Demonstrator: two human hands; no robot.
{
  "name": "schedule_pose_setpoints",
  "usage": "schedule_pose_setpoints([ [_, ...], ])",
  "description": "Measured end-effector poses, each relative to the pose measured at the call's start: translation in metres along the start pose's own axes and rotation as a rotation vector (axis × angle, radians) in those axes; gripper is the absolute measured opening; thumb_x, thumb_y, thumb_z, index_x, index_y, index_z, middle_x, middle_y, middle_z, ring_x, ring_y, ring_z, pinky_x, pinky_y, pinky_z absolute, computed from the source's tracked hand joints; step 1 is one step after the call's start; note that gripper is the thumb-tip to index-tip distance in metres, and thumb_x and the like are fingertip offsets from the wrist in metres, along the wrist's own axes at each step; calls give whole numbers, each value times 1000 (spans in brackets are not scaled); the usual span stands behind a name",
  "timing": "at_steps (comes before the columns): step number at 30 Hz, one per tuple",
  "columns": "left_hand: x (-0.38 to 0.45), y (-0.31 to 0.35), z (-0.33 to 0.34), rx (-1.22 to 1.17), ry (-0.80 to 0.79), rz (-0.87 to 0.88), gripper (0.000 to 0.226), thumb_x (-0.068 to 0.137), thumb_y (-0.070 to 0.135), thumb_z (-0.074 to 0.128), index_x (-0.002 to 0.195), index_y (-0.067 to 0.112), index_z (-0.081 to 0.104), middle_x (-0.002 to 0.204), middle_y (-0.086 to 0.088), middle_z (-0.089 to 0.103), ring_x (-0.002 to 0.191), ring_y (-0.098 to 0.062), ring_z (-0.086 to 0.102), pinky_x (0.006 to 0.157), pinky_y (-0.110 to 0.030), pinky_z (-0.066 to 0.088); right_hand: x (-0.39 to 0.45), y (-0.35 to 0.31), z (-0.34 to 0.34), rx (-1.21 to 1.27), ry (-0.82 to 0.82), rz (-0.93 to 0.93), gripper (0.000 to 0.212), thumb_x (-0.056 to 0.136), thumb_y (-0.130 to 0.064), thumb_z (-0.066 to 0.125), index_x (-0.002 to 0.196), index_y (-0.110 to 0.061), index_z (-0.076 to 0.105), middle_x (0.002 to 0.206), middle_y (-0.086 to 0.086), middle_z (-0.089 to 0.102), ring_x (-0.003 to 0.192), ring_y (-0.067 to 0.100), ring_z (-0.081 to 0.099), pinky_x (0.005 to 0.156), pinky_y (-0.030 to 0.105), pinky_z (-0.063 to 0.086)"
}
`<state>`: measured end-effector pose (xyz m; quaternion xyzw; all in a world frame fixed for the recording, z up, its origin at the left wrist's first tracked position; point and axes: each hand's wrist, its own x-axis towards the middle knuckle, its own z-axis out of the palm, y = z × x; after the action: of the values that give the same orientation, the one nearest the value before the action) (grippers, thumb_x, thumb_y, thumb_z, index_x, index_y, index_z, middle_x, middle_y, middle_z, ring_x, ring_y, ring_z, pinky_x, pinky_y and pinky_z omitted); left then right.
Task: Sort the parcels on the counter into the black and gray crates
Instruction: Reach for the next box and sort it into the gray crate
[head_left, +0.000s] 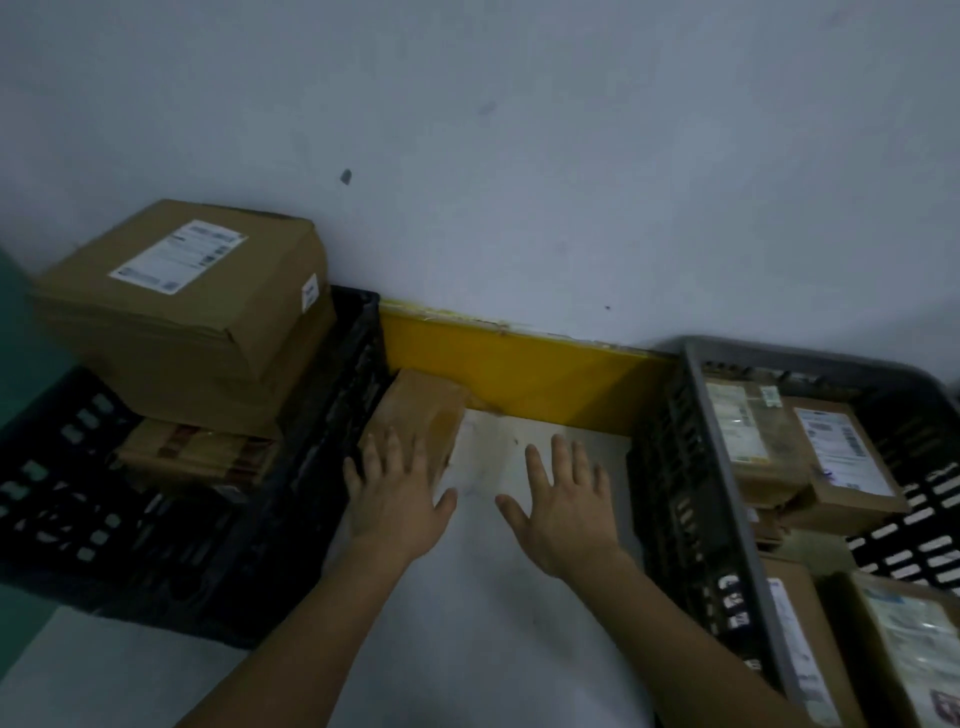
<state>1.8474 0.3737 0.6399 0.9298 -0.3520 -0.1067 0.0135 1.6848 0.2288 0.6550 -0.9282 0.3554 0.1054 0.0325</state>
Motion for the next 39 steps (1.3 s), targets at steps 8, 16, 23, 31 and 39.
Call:
schedule_pose_setpoints([
  [8,71,-43,22,-46,-85,40,102,96,79,37,170,19,0,178,-16,-6,160,-48,-9,128,-66,6,38,-52,29,7,-60,109,94,97,-85,-1,172,-30,-10,178,13,-22,164,40,-20,130,62,-8],
  [16,119,-39,57,-119,-256,-43,123,83,97,33,169,22,-13,176,-17,-20,158,-56,-12,128,-66,9,64,-57,46,25,-129,144,90,99,-83,3,172,-31,-9,178,13,-21,164,40,-19,132,62,-5],
  [23,143,-32,71,-57,-215,-92,116,76,96,46,161,24,11,168,-20,2,154,-55,1,120,-71,20,68,-57,62,99,-189,139,86,102,-80,8,172,-33,-5,179,12,-18,165,38,-17,132,60,-5],
  [31,129,-21,54,-166,-244,-112,121,71,96,54,165,33,10,173,-13,-4,154,-54,12,121,-67,25,65,-42,74,156,-184,171,84,104,-78,10,173,-32,-1,181,12,-9,166,36,-10,134,57,3],
  [39,69,-23,13,-1123,-170,-15,103,73,76,70,164,44,32,167,5,33,148,-21,43,115,-46,48,32,-34,42,1123,-108,353,110,79,-102,44,170,-46,14,180,-8,17,163,22,24,129,53,29],
])
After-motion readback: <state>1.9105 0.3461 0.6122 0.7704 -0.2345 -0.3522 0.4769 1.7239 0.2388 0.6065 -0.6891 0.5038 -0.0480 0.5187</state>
